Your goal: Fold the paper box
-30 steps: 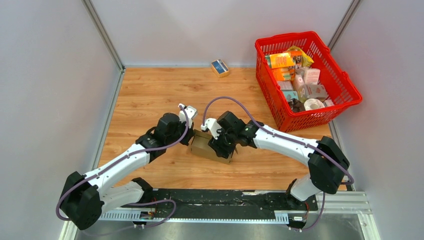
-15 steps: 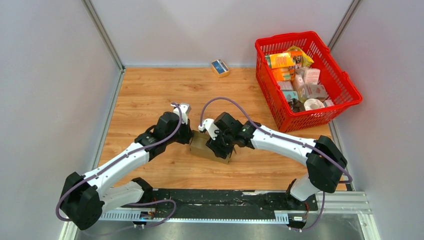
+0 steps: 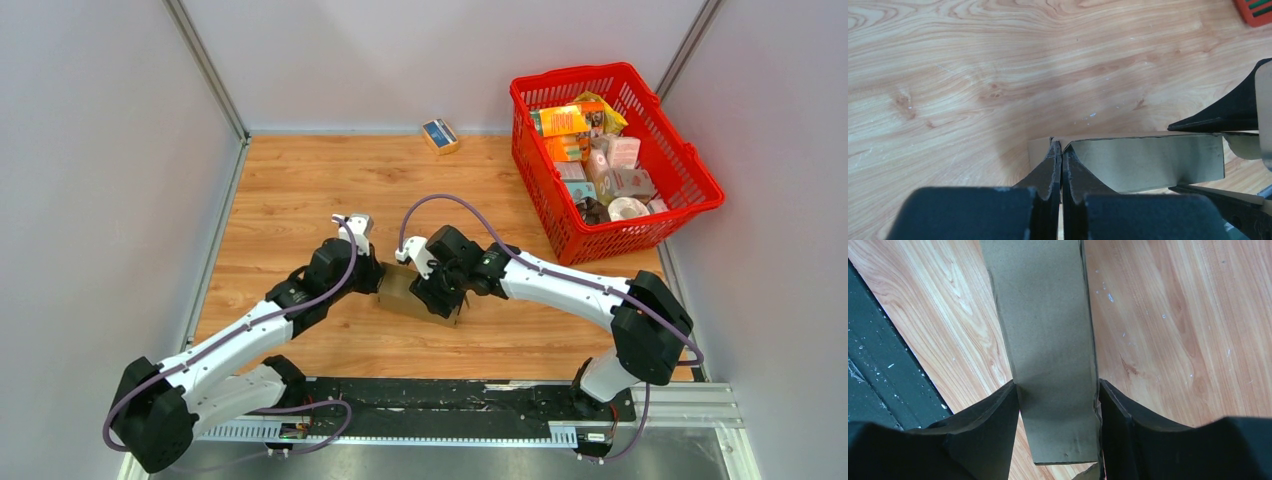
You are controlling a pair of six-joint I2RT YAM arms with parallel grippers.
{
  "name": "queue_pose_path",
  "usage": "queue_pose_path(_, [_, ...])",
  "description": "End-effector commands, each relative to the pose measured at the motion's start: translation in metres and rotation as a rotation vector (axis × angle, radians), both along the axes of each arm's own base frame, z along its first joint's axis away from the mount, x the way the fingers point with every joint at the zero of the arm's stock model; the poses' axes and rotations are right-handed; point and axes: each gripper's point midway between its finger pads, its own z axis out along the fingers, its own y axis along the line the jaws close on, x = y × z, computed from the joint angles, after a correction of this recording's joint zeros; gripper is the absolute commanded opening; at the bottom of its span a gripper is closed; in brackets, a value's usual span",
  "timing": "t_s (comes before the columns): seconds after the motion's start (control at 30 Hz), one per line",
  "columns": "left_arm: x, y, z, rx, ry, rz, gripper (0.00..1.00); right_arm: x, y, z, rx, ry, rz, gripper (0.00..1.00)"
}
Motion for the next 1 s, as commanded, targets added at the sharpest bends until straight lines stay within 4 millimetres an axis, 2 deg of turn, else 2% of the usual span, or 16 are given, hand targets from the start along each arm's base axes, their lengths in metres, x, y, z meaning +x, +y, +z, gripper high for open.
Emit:
queue_pose_path(0.0, [-0.014,-0.003,-0.015,-0.026,0.037,-0.005,0.00,0.022,-0.002,-0.002,0.003,-0.043,-0.116,0.57])
queue_pose_path(0.3, [-0.023,0.009,-0.037,0.005,0.037,0.016,0.00,0.025,0.001,-0.003,0.001,-0.045,-0.135,0.61])
queue_pose_path(0.4, [-0.024,0.016,-0.042,0.036,0.037,0.033,0.00,0.025,-0.003,0.002,-0.009,-0.027,-0.195,0.68])
queue_pose_path(0.43, [-0.024,0.017,-0.042,0.042,0.037,0.036,0.00,0.026,-0.003,0.008,-0.009,-0.026,-0.214,0.74])
queue_pose_path(0.47, [-0.024,0.019,-0.042,0.048,0.036,0.046,0.00,0.025,-0.014,0.009,-0.051,-0.013,-0.273,0.77])
queue_pose_path(0.53, [-0.025,0.020,-0.041,0.047,0.031,0.047,0.00,0.021,-0.020,0.022,-0.051,0.024,-0.366,0.84])
queue_pose_path(0.67, [-0.025,0.021,-0.039,0.063,0.025,0.043,0.00,-0.010,-0.051,0.035,-0.088,0.141,-0.499,0.93])
queue_pose_path(0.73, [-0.025,0.021,-0.039,0.068,0.029,0.044,0.00,-0.018,-0.061,0.045,-0.057,0.159,-0.536,0.95])
queue_pose_path(0.8, [-0.026,0.018,-0.039,0.052,0.035,0.034,0.00,-0.024,-0.066,0.049,-0.023,0.180,-0.562,0.95])
queue_pose_path(0.87, [-0.027,0.015,-0.038,0.039,0.036,0.037,0.00,-0.017,-0.071,0.052,0.003,0.175,-0.609,0.91])
queue_pose_path(0.97, [-0.026,0.014,-0.037,0.039,0.040,0.042,0.00,-0.008,-0.074,0.062,0.044,0.127,-0.633,0.76])
